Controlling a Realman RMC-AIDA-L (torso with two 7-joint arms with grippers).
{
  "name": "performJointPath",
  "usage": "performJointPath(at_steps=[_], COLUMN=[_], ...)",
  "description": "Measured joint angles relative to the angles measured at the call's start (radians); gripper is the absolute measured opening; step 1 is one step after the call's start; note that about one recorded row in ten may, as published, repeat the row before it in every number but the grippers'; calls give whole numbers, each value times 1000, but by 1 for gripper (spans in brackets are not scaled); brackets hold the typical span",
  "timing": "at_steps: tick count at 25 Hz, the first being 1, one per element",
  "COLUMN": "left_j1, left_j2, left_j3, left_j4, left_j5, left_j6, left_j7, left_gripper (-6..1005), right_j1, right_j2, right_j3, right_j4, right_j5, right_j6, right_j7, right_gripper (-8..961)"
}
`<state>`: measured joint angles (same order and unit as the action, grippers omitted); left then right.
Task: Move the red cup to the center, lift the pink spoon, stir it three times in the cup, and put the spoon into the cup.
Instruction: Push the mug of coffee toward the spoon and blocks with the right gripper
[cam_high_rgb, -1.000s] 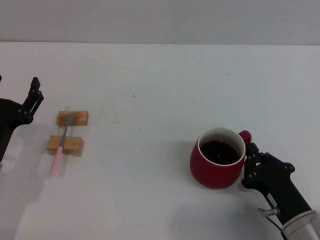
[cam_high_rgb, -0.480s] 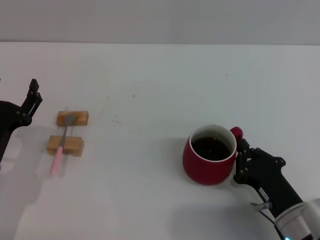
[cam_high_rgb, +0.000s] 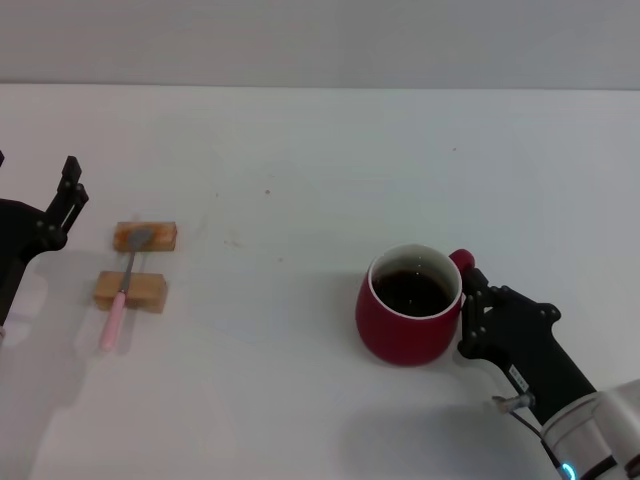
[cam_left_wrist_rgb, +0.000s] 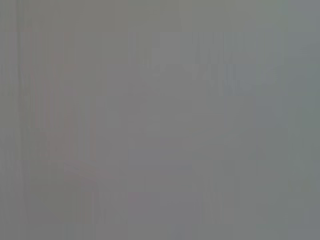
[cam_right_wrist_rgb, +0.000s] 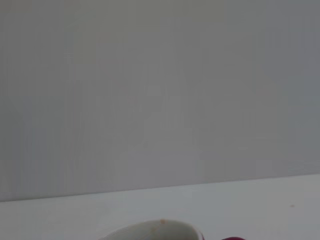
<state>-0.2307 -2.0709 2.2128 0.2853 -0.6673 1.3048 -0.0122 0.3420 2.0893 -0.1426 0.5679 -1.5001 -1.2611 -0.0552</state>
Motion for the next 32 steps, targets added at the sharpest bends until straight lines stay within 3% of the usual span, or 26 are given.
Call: performJointPath(at_steps=[22,32], left_j1=[-3,-4], left_j2=[2,2], left_j3=[-3,-4], left_j4=[0,0], left_j5=[3,5], left_j6=[-4,-6], left_j7=[0,0], left_gripper=[841,842], right_j1=[41,11], right_j2=[0,0], right_j3=[9,5], right_j4=[-1,7], right_j5=[0,0], right_j6=[35,30], right_j7=[0,0], right_gripper=[-2,-2])
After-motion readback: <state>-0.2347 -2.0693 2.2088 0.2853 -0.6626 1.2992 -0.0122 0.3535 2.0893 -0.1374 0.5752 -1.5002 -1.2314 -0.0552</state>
